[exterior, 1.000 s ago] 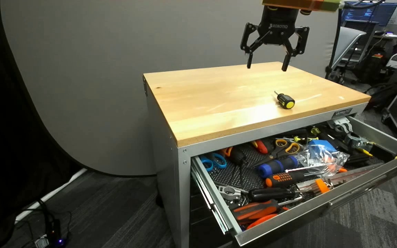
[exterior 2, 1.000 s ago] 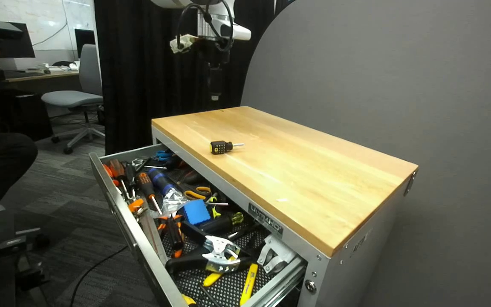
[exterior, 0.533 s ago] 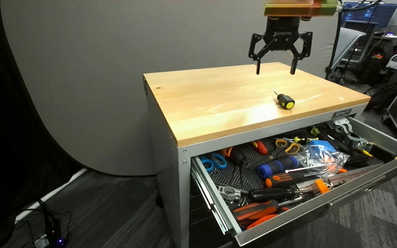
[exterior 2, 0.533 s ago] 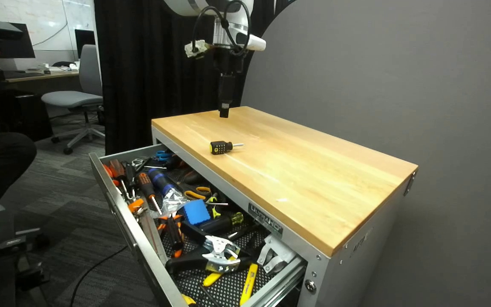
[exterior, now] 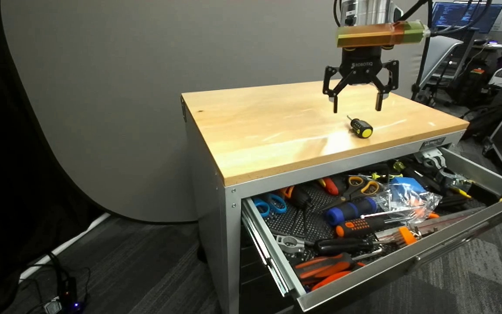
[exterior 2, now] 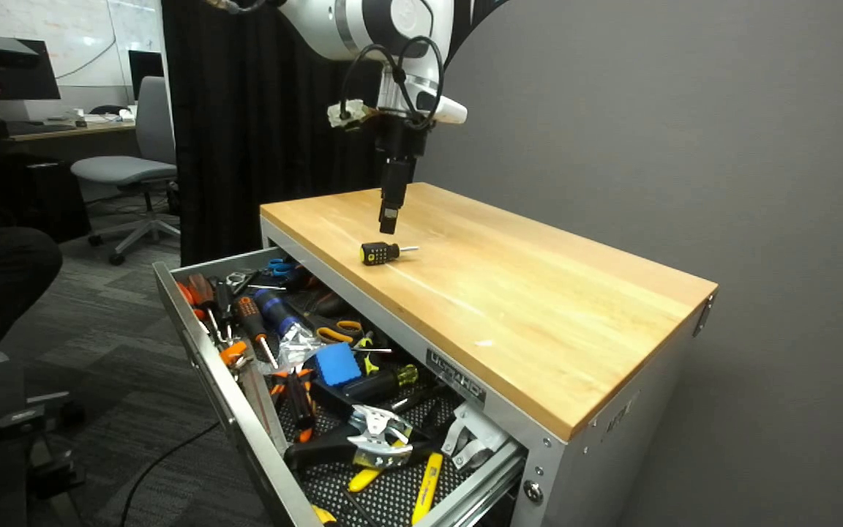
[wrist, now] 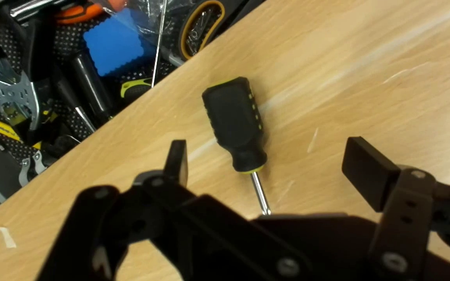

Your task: Pick up the screwdriver, put it in the open drawer and close the drawer

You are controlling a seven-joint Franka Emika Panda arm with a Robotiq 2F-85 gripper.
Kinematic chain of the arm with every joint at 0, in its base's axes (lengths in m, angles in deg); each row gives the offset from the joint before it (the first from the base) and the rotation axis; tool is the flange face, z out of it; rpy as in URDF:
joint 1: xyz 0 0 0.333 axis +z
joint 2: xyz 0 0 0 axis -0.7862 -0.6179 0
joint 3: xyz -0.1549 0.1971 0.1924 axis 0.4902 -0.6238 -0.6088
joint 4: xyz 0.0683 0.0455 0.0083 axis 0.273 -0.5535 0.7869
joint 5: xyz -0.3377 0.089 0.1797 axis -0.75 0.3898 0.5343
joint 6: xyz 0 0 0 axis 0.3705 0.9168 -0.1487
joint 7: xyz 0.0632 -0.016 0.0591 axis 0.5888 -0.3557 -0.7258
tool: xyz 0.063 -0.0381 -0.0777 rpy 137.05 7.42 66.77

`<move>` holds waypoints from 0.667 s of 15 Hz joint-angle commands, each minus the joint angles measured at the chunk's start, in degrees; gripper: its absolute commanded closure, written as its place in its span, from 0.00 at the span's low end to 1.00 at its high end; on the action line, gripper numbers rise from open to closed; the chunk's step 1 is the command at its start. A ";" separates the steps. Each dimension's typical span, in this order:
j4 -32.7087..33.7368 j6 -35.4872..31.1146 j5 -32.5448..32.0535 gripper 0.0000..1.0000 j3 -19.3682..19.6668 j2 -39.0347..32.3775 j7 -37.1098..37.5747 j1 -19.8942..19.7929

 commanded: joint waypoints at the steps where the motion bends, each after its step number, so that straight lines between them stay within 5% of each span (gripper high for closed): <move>1: 2.10 1.73 0.38 0.00 1.02 -1.84 0.84 0.02; 2: 2.15 1.89 0.26 0.00 1.20 -2.16 0.70 0.04; 3: 2.14 1.85 0.42 0.25 1.26 -2.39 0.60 -0.03; 4: 2.16 2.02 0.62 0.26 1.25 -2.64 0.30 -0.17; 10: 1.90 2.30 2.25 0.73 0.92 -3.84 -0.08 -0.92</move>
